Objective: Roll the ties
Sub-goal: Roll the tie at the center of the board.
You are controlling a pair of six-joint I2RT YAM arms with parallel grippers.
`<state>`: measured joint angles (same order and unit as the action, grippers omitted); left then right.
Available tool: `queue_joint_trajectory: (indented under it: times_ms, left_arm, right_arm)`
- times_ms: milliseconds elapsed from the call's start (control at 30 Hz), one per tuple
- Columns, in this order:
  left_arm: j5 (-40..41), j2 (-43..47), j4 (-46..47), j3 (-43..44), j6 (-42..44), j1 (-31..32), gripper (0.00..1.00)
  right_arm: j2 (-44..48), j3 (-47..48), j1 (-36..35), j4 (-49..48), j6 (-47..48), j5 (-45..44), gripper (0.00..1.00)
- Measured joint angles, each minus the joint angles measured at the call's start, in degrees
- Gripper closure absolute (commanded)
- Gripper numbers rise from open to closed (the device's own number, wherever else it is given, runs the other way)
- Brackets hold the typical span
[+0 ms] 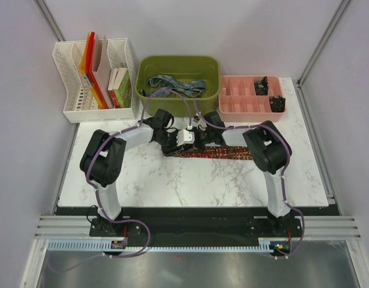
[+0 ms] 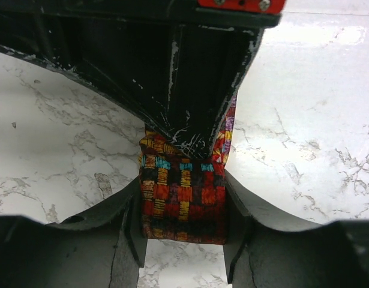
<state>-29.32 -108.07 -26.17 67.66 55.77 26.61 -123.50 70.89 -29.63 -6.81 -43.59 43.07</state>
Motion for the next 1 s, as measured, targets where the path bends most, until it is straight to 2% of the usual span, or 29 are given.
queue_joint_trajectory:
  times_ms: [200,333,467,733,867,1000]
  left_arm:
    - [-0.39,0.02,-0.55,0.0,0.0,0.11,0.53]
    - [-0.81,0.02,-0.74,0.0,0.02,0.15,0.42]
    - [-1.29,0.02,-1.44,0.07,0.07,-0.33,0.35]
    - [-4.22,0.48,-5.31,0.17,0.66,-4.59,0.35]
    - [-5.53,0.94,-6.75,0.31,0.9,-4.42,0.29]
    - [-7.13,0.98,-7.48,1.14,0.94,-3.54,0.28]
  right_arm:
    - [2.75,-3.02,-0.61,0.28,-2.12,-2.97,1.0]
    - [3.02,-3.74,-0.52,0.11,-2.25,-3.13,1.0]
    - [2.56,-3.74,-0.13,0.42,-1.66,-3.41,1.0]
    - [1.7,-3.69,0.63,-0.11,-1.6,-1.55,1.0]
    - [1.51,-3.58,0.7,-0.15,-1.6,-1.11,1.0]
    - [1.29,-3.43,0.85,-0.15,-1.57,-0.74,1.0]
